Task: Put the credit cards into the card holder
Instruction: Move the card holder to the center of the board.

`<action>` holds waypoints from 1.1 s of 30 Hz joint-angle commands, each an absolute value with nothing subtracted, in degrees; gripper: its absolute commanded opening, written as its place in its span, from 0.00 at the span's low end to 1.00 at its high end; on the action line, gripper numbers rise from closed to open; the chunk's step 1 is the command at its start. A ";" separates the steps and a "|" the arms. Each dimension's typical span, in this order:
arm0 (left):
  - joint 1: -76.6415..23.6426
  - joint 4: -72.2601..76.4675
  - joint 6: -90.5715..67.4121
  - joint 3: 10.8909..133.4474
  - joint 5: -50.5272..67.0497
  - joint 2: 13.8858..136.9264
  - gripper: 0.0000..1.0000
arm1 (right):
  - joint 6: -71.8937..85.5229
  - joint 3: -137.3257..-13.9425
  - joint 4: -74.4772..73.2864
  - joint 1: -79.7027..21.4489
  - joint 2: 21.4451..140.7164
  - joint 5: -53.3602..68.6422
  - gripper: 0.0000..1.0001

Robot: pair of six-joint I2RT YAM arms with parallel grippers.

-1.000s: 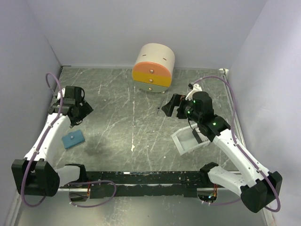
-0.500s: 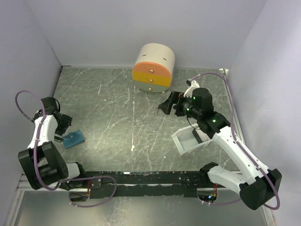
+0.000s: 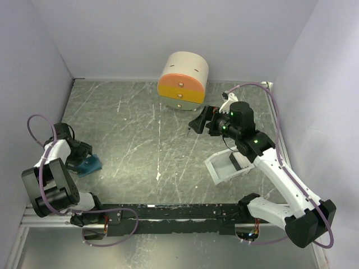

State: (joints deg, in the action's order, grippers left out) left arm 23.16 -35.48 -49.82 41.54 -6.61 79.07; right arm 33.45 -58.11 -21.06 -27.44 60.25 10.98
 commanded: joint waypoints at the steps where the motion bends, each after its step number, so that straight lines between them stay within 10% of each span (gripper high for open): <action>1: 23.37 -21.48 -44.61 36.88 11.45 82.70 0.96 | 33.62 -58.81 -22.11 -27.07 59.60 9.81 0.94; 33: -11.72 -13.14 -42.06 35.88 19.81 80.41 0.81 | 35.67 -51.34 -24.57 -27.13 59.95 4.99 0.90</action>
